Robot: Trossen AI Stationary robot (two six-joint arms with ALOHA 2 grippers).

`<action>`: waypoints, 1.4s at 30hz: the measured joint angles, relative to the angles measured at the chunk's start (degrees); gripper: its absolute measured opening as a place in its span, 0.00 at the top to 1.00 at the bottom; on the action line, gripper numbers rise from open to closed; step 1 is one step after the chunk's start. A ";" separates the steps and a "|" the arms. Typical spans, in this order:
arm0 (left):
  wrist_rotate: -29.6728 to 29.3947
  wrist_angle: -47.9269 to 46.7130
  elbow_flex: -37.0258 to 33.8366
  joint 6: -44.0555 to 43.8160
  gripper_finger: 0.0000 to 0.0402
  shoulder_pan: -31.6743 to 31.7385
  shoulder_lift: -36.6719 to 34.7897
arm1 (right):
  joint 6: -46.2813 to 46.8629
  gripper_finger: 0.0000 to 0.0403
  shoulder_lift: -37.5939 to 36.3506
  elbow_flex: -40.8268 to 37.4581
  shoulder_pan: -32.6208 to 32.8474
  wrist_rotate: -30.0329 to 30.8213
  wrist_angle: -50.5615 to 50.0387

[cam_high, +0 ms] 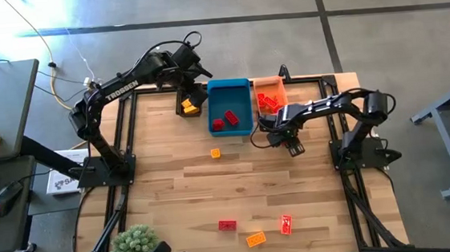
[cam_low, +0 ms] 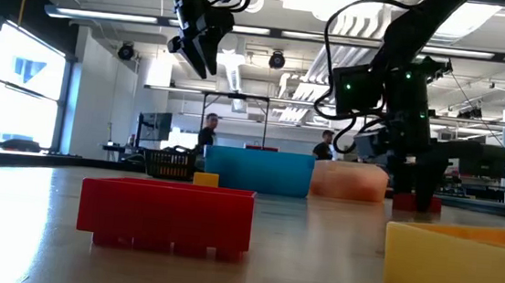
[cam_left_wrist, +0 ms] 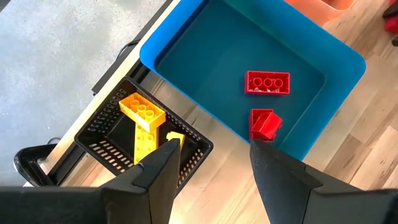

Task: Sort & place blocks by color
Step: Put the red game piece into the blue bin

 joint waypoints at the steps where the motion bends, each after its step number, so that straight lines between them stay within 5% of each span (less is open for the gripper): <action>1: 0.00 0.00 0.00 -0.01 0.54 0.01 -0.01 | 0.44 0.71 0.00 0.00 0.00 -0.04 0.01; 11: 0.00 0.00 0.00 0.01 0.54 0.00 0.00 | 8.75 0.71 0.64 4.67 -0.07 -1.94 -3.60; 29: 0.00 -0.07 0.00 -0.03 0.54 0.02 0.00 | 24.84 0.71 0.37 19.43 0.00 -18.20 -11.33; 42: 0.00 -0.16 0.00 -0.61 0.54 0.00 0.00 | 34.17 0.71 0.26 33.80 -1.12 -13.74 1.08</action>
